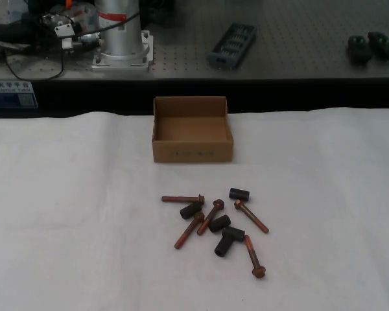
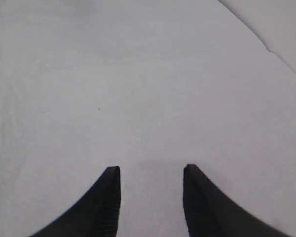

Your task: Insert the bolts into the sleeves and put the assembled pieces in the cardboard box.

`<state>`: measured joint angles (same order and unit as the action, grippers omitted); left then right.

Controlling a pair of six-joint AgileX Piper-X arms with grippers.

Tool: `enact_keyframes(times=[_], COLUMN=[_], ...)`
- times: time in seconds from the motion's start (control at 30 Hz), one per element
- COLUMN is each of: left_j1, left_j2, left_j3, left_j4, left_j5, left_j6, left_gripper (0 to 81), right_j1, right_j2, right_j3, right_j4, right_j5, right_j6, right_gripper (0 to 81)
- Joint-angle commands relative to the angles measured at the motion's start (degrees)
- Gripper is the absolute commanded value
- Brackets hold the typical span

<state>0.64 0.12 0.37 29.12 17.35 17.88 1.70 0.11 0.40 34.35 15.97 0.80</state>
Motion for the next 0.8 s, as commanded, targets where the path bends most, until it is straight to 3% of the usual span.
enact_keyframes(times=[0.0, 0.3, 0.47, 0.77], left_j1=[0.2, 0.2, 0.2, 0.2], left_j2=[-0.1, -0.1, -0.1, -0.1], left_j3=[-0.4, -0.4, -0.4, -0.4], left_j4=[5.5, 5.5, 5.9, 5.4], left_j5=[0.1, 0.1, -13.5, -15.0], left_j6=[0.1, 0.1, 11.0, 10.9], left_gripper=[3.2, 3.2, 3.2, 3.2], right_j1=[-0.2, -0.2, -0.2, -0.2], right_j2=[-0.1, -0.1, -0.1, -0.1], right_j3=[-0.4, -0.4, -0.4, -0.4], right_j4=[-0.2, -0.2, -0.2, -1.2], right_j5=[0.1, 0.1, 0.1, 0.1], right_j6=[-0.5, -0.5, -0.5, -0.5], right_gripper=[31.6, 31.6, 31.6, 31.6])
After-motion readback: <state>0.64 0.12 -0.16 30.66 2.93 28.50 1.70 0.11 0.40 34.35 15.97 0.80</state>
